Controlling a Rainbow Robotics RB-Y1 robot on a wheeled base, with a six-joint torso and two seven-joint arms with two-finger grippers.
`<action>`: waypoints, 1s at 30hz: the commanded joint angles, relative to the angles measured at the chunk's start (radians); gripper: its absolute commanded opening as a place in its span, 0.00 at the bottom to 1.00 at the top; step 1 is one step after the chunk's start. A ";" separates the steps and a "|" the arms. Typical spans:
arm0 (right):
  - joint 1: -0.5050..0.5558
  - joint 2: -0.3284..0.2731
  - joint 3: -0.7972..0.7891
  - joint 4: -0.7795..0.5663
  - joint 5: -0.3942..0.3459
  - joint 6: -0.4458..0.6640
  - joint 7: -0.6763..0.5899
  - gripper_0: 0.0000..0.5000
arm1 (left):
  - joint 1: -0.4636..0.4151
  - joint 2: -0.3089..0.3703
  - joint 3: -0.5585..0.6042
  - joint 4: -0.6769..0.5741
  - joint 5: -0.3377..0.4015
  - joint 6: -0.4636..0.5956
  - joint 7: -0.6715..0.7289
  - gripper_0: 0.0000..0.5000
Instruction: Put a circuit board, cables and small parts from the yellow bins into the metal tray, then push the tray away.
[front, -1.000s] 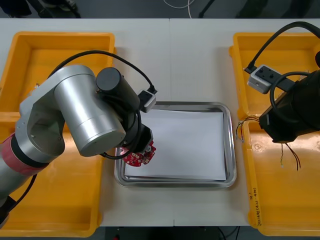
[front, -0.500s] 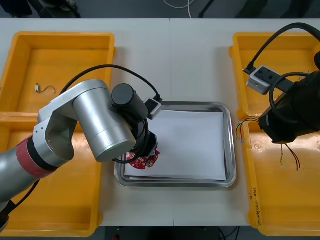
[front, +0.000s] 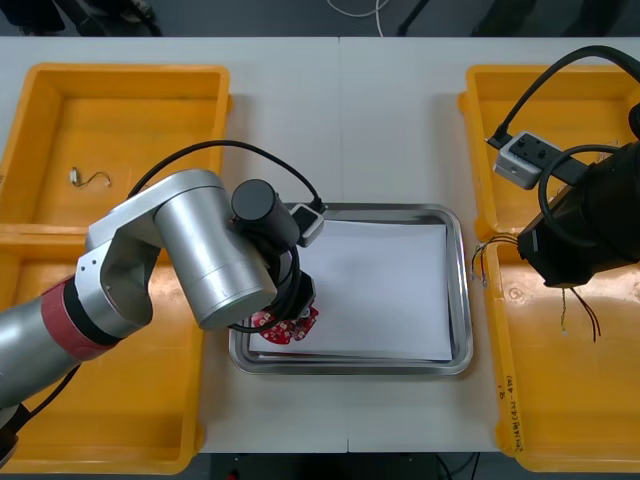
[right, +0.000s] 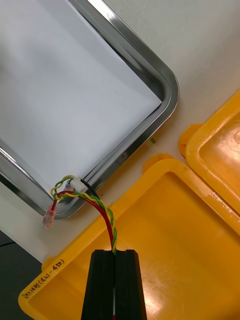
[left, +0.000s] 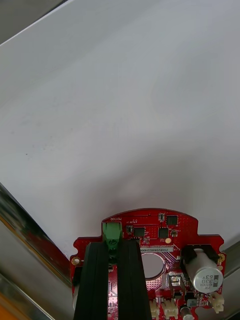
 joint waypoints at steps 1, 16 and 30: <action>-0.034 0.000 0.012 -0.024 0.002 -0.002 -0.033 0.00 | -0.045 -0.009 -0.029 0.021 -0.012 -0.048 0.039 0.00; -0.034 -0.001 0.013 -0.024 -0.002 -0.001 -0.033 0.00 | -0.045 0.002 -0.046 0.045 -0.010 -0.085 0.039 0.00; -0.034 -0.001 0.013 -0.023 -0.005 -0.002 -0.030 0.00 | -0.041 0.005 -0.046 0.042 -0.001 -0.083 0.065 1.00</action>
